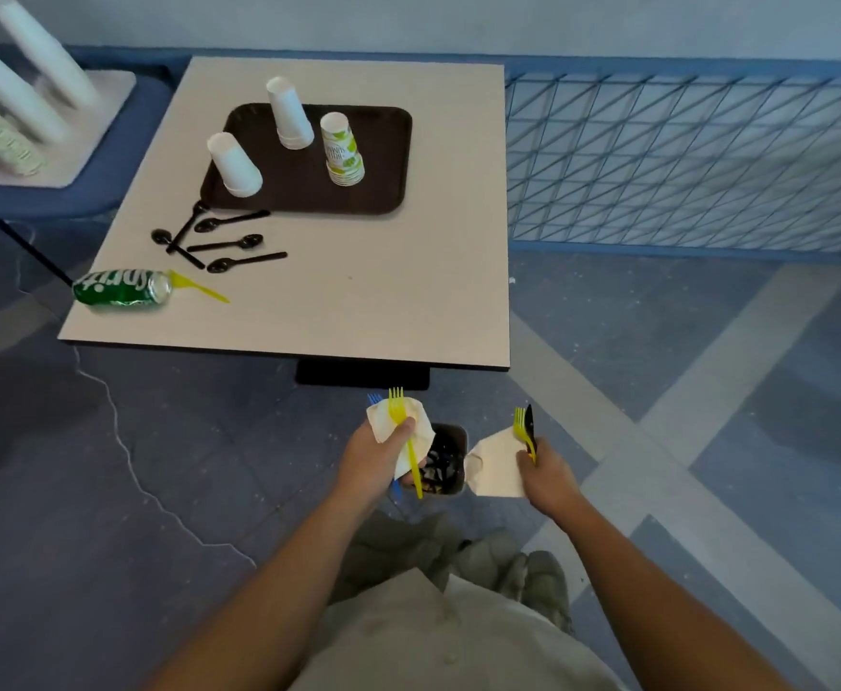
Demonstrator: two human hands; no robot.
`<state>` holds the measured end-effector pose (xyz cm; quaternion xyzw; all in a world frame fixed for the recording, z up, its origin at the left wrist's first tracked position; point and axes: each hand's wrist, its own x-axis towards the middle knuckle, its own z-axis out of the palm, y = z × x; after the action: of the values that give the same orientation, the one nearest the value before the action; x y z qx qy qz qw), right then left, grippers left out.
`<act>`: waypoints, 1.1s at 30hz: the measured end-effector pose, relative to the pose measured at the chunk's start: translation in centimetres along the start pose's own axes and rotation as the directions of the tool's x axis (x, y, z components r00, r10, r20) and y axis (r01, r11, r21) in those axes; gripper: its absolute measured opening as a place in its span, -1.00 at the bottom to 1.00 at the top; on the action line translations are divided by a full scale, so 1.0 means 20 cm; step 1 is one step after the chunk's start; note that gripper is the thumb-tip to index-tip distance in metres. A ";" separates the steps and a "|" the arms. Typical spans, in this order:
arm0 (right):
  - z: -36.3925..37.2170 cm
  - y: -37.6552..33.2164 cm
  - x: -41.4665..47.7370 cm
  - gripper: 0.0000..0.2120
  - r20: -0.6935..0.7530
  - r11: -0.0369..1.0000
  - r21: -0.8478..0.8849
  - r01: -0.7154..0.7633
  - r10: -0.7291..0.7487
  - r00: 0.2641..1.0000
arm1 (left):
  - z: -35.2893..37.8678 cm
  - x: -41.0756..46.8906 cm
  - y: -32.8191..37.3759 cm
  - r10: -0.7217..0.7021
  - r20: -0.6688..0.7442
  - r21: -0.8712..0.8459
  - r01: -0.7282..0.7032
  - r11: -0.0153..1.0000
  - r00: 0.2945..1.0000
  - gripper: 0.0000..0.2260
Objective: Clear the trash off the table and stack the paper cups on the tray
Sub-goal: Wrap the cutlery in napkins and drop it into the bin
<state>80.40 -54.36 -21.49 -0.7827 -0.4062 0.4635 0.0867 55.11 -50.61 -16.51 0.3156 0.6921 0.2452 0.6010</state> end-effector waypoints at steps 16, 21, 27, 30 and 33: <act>0.62 0.12 0.41 -0.71 0.061 0.976 -0.061 -0.208 0.211 0.976 | 0.18 0.56 -0.47 -0.225 0.036 0.476 0.181 0.860 0.974 -0.65; 0.88 0.18 0.75 -0.69 -0.009 0.962 -0.264 -0.069 0.069 0.998 | 0.24 0.98 -0.69 -0.105 0.057 0.659 0.041 0.751 0.993 -0.56; 1.21 0.31 1.13 -0.60 -0.002 0.952 -0.297 -0.075 0.078 0.997 | 0.33 1.41 -0.95 -0.134 0.062 0.738 0.045 0.673 0.989 -0.60; 1.33 0.39 1.25 -0.37 0.104 0.965 -0.233 -0.124 0.152 0.983 | 0.37 1.55 -1.06 -0.236 0.089 0.714 0.103 0.693 0.968 -0.53; 1.37 0.44 1.29 -0.16 0.165 0.973 -0.194 -0.128 0.161 0.973 | 0.39 1.61 -1.13 -0.286 0.088 0.696 0.147 0.703 0.954 -0.42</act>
<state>69.62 -48.19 -58.19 -0.7700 -0.3949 0.4981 -0.0561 57.08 -42.74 -55.83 0.4518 0.7053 -0.1297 0.5306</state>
